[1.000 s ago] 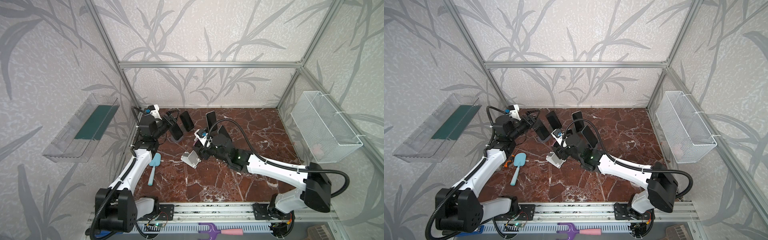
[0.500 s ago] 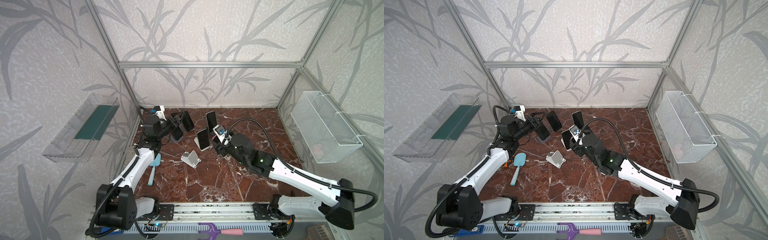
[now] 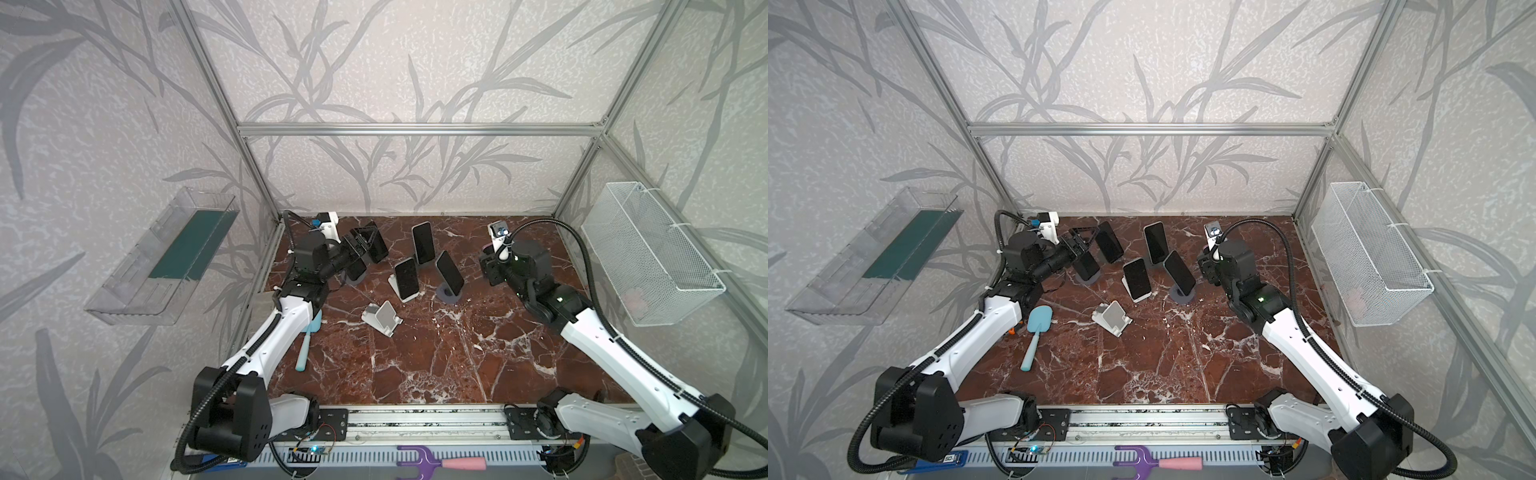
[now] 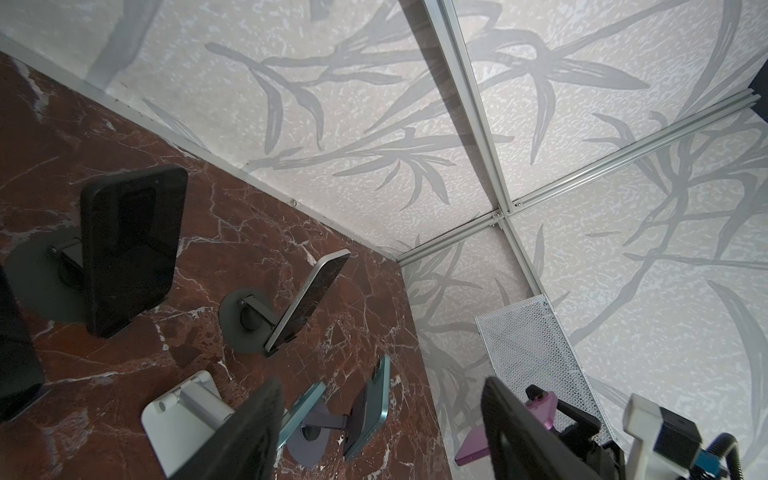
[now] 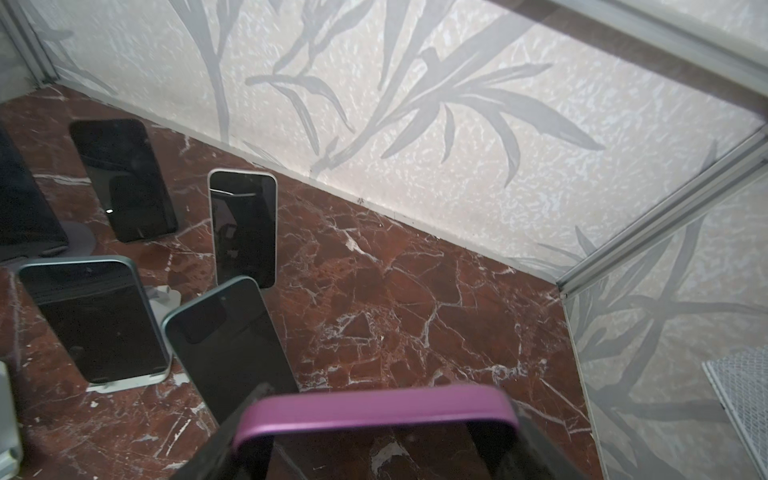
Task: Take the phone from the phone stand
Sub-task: 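Lift the purple-edged phone off its white stand with the right gripper, then carry the held phone toward the far corner near the basket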
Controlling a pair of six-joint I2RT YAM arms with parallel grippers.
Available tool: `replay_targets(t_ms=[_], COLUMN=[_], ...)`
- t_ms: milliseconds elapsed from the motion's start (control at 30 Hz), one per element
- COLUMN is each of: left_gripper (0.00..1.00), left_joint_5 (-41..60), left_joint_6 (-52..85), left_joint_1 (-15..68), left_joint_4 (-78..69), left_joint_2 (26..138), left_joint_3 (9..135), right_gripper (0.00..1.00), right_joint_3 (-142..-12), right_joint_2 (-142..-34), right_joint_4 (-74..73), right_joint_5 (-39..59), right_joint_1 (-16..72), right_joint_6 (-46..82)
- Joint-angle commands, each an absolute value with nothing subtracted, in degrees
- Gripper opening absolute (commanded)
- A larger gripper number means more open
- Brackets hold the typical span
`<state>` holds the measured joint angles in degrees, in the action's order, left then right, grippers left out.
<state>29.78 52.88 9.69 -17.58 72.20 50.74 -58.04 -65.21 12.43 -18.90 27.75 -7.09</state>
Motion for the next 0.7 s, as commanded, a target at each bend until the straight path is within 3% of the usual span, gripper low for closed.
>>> replay_targets(t_ms=[0, 667], left_gripper=[0.75, 0.74], left_joint_5=[29.3, 31.2], left_joint_6=[52.0, 54.7], left_joint_1=[9.9, 9.9], left_joint_4=[-17.7, -19.9], left_joint_2=[72.1, 73.1], left_joint_3=[51.3, 51.4], right_gripper=[0.62, 0.62], right_joint_3=[-60.4, -69.4], right_joint_2=[-66.9, -85.5], right_joint_4=[10.0, 15.5], right_joint_5=[-16.9, -6.8], right_joint_1=[25.4, 10.5], right_joint_6=[-6.7, -3.7])
